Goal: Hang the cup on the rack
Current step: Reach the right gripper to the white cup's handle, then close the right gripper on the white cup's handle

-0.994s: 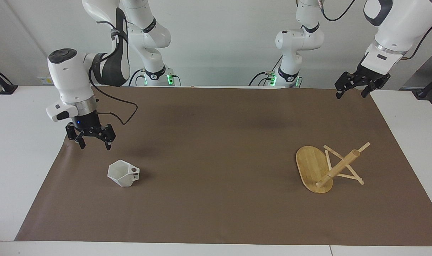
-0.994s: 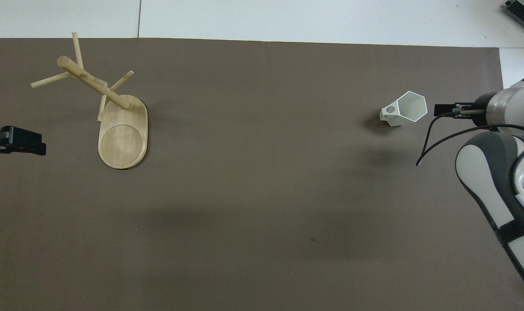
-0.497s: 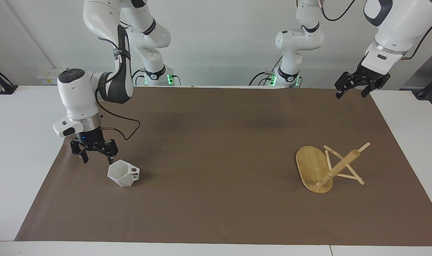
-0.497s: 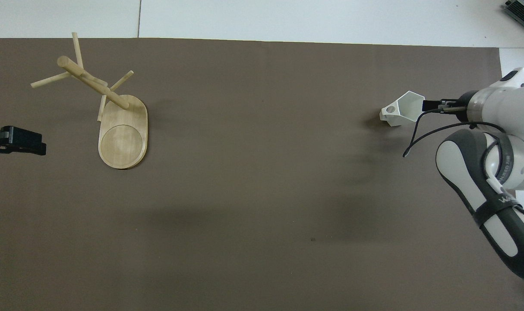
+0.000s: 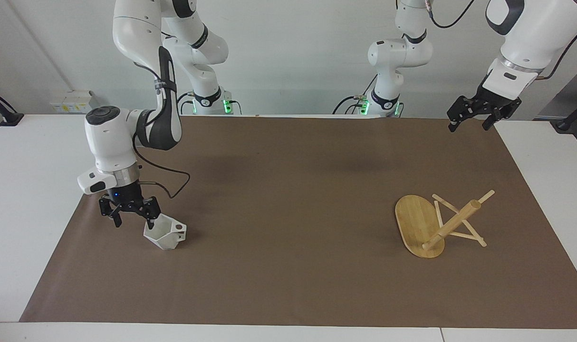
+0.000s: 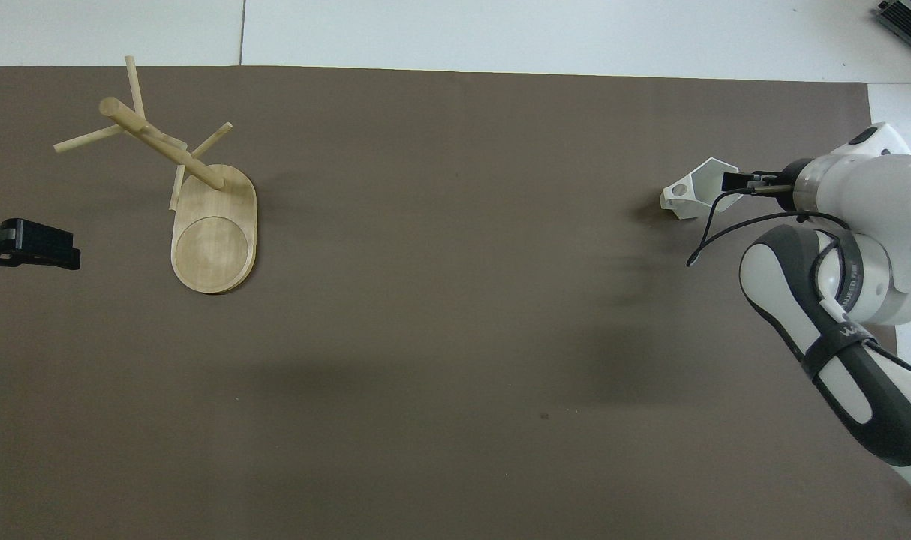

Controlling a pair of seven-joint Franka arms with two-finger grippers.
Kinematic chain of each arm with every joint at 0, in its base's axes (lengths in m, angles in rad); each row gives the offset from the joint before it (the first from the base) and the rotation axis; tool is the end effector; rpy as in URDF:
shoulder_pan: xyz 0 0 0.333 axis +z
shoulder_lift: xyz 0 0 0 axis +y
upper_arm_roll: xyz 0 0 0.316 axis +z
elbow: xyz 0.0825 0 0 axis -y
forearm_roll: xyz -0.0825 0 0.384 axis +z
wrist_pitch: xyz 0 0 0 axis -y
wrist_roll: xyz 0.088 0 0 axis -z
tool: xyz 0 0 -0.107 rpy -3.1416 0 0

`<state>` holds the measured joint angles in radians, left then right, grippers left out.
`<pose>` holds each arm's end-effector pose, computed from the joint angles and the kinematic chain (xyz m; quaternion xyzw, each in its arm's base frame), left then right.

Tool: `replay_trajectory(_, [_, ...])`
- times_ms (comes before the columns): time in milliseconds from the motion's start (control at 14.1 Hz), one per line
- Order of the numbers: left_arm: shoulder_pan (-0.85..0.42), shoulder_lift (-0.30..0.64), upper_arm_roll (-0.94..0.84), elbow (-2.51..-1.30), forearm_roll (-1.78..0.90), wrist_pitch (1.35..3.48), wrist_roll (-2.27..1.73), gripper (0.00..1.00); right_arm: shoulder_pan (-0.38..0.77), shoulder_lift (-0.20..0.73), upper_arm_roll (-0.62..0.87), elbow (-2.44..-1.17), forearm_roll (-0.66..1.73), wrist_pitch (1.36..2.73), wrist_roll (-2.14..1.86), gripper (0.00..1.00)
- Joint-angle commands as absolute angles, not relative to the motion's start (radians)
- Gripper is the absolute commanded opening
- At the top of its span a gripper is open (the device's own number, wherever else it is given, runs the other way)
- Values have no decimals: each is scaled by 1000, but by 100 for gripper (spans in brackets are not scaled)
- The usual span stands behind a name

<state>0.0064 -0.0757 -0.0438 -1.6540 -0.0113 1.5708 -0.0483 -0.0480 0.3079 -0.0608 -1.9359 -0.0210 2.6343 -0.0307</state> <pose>0.5297 -0.0219 0.6263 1.0000 0.0055 -0.0040 0.0038 0.6447 -0.0674 0.3692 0.9805 -0.0271 0.1926 0.0290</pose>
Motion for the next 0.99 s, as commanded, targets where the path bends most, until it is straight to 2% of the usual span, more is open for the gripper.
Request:
replay_trajectory(0, [2,-94,-41,-1666,11,1559,-60,100,-49,342,-52,-1931,-18,2683,9,100])
replay_trajectory(781, [-11,-92,-43,-1666,11,1574,-54,100,-49,356,-35,-1922,-18,2678,32,100])
replay_trajectory(923, [-12,-94,-44,-1666,11,1569,-63,100,-48,356,-34,-1922,-18,2674,32,91])
